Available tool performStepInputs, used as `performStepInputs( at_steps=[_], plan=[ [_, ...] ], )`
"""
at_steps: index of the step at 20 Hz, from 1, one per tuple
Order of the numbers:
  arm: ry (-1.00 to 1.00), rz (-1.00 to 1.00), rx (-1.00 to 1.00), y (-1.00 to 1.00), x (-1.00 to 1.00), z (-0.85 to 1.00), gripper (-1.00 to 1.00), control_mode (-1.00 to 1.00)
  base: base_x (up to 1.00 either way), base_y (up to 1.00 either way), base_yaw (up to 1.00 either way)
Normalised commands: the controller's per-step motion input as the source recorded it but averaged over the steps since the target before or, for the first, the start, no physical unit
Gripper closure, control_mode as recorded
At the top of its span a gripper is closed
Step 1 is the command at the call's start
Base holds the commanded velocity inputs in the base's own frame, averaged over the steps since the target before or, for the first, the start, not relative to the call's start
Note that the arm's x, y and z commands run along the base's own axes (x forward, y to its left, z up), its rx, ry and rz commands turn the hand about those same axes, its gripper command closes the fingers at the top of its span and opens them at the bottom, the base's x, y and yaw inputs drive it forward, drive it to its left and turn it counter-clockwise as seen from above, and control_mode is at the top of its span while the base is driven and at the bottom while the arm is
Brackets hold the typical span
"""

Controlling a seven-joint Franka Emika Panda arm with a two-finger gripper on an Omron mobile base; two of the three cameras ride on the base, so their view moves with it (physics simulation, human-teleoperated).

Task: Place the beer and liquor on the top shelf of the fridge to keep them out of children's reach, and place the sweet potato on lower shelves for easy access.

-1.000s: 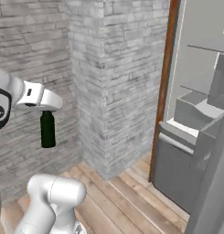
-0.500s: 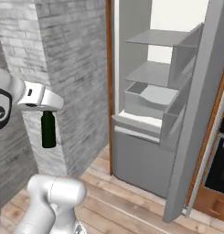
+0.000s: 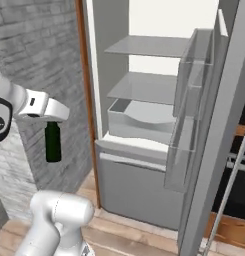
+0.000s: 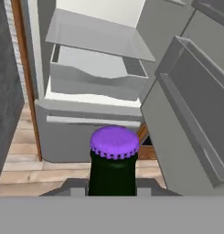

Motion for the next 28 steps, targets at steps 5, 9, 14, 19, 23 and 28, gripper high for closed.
performStepInputs(
  at_steps=[5,9,14,19,23,28],
  plan=[
    [0.0,0.0,0.0,0.0,0.0,0.0,1.0,1.0,0.96,0.0,-0.27],
    [0.0,0.0,0.0,0.0,0.0,0.0,1.0,1.0,0.87,0.0,-0.24],
    [0.0,0.0,0.0,0.0,0.0,0.0,1.0,1.0,0.76,0.04,-0.22],
    [0.0,0.0,0.0,0.0,0.0,0.0,1.0,1.0,0.65,0.0,-0.2],
    [-0.08,-0.06,0.0,-0.1,0.1,0.02,1.0,-1.0,0.23,-0.05,-0.09],
    [-0.23,-0.03,0.0,-0.07,0.0,0.38,1.0,-1.0,0.0,0.0,0.0]
  ],
)
